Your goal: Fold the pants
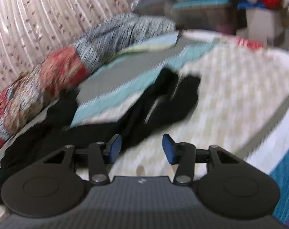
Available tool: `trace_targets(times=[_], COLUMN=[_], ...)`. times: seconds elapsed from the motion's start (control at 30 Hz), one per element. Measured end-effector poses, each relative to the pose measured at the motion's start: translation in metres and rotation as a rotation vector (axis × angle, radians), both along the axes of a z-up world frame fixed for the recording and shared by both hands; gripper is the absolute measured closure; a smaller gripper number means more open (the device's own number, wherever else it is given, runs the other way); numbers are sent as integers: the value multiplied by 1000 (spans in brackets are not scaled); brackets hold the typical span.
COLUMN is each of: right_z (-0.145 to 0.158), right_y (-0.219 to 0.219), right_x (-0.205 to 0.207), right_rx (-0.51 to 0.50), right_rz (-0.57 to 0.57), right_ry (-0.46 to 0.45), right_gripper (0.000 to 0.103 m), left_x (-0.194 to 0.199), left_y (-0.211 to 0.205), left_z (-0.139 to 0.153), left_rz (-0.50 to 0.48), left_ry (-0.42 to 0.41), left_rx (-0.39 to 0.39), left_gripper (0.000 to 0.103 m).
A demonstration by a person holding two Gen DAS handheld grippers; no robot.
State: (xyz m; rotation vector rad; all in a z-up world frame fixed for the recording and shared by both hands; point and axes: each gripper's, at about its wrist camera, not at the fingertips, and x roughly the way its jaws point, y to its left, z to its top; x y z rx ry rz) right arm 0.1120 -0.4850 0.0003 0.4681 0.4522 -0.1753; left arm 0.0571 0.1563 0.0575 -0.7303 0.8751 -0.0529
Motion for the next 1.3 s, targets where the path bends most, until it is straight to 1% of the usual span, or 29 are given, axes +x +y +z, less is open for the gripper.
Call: trace_targets(times=[0.07, 0.13, 0.23, 0.3, 0.4, 0.47, 0.53, 0.57, 0.6, 0.63, 0.67, 0.7, 0.77, 0.87, 0.9, 0.97, 1.03, 1.1, 1.13, 1.2, 1.27, 1.3], right_z=[5, 6, 9, 11, 12, 8, 0, -7, -14, -19, -18, -10, 23, 71, 82, 90, 81, 59, 46, 9, -27, -39], right_y=[-19, -28, -25, -18, -21, -28, -39, -45, -51, -56, -58, -61, -74, -111, -124, -145, -161, -165, -166, -167, -165, -162], right_x=[7, 17, 34, 55, 92, 125, 150, 161, 169, 176, 177, 172, 148, 90, 66, 26, -13, -43, -52, -68, -74, -75], right_rx=[27, 24, 7, -5, -6, -14, 23, 74, 134, 173, 170, 163, 181, 272, 293, 312, 312, 296, 286, 278, 264, 263], right_rz=[-51, -77, -46, -19, -17, -60, -63, -67, -64, -52, -69, -94, -111, -121, -130, -151, -179, -217, -235, -286, -325, -333], right_ry=[-14, -4, 2, 17, 70, 139, 201, 234, 265, 292, 306, 268, 117, -111, -163, -220, -226, -181, -147, -54, 62, 107], right_gripper=[53, 53, 52, 52, 50, 47, 45, 46, 50, 81, 98, 98, 98, 98, 98, 98, 98, 98, 98, 97, 97, 95], left_x=[-20, -29, -29, -28, -29, -29, -30, -31, -32, -32, -33, -34, -36, -41, -44, -49, -55, -61, -64, -68, -71, -72], left_y=[29, 45, 46, 40, 40, 44, 46, 47, 47, 47, 46, 46, 48, 52, 53, 52, 46, 38, 34, 24, 13, 8], left_z=[9, 10, 1, -4, -6, -5, -4, -3, -1, 1, 4, 7, 14, 19, 20, 19, 16, 12, 9, 1, -10, -15], left_rz=[43, 72, 77, 72, 81, 88, 93, 94, 92, 90, 88, 86, 82, 77, 75, 64, 39, 18, 9, -17, -46, -52], left_ry=[-10, 18, 61, 77, 79, 77, 78, 77, 75, 71, 67, 61, 48, 43, 46, 53, 68, 88, 99, 127, 172, 198], left_rx=[-20, -14, -1, 1, 4, -15, -26, -26, -25, -23, -21, -21, -25, -54, -64, -73, -75, -47, -27, 15, 63, 97], left_gripper=[95, 95, 95, 95, 95, 95, 95, 95, 95, 95, 95, 95, 95, 94, 94, 94, 94, 94, 94, 94, 88, 88])
